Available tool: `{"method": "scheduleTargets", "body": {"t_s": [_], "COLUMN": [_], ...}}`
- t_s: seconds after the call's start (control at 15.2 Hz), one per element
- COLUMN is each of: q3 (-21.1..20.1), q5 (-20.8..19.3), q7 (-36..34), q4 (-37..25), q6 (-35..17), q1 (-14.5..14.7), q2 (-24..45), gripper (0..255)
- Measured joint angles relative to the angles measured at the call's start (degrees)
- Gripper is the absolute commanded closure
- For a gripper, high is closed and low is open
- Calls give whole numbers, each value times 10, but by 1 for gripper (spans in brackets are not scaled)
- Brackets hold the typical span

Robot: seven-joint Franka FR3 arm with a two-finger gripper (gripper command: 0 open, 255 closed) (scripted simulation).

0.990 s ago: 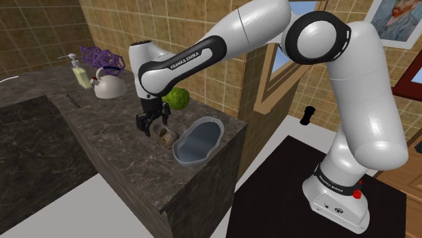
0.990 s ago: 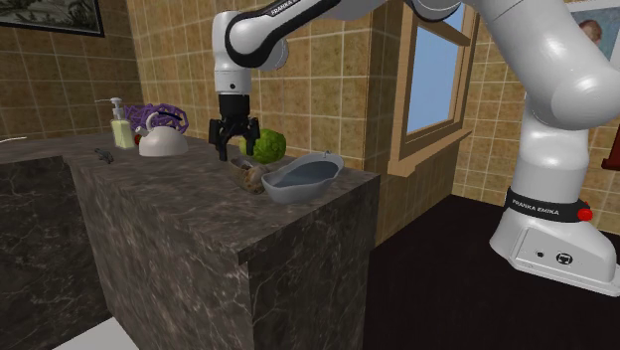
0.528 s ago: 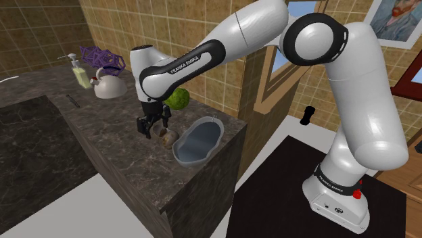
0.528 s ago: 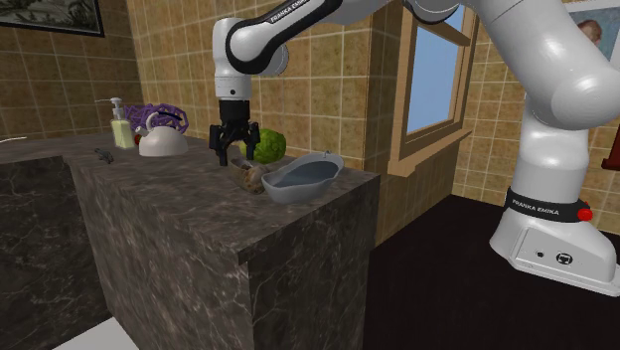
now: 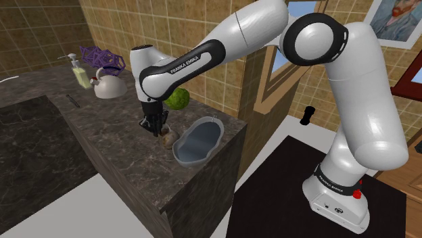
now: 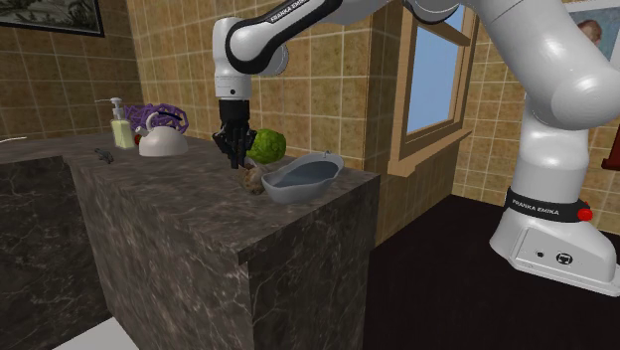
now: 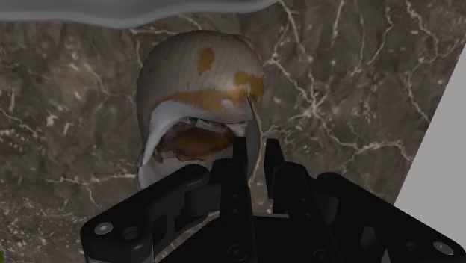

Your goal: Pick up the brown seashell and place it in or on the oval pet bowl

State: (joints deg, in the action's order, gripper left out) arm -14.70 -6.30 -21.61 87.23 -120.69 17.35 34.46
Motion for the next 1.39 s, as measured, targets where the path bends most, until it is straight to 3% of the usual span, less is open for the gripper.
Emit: {"method": "scheduleTargets", "body": {"t_s": [0.33, 1.39], "q3": [0, -7], "q5": [0, 11], "q7": [0, 4], "q4": [-1, -59], "q6": [3, 101], "q1": [0, -2], "q2": [-1, -42], "gripper": [255, 255]}}
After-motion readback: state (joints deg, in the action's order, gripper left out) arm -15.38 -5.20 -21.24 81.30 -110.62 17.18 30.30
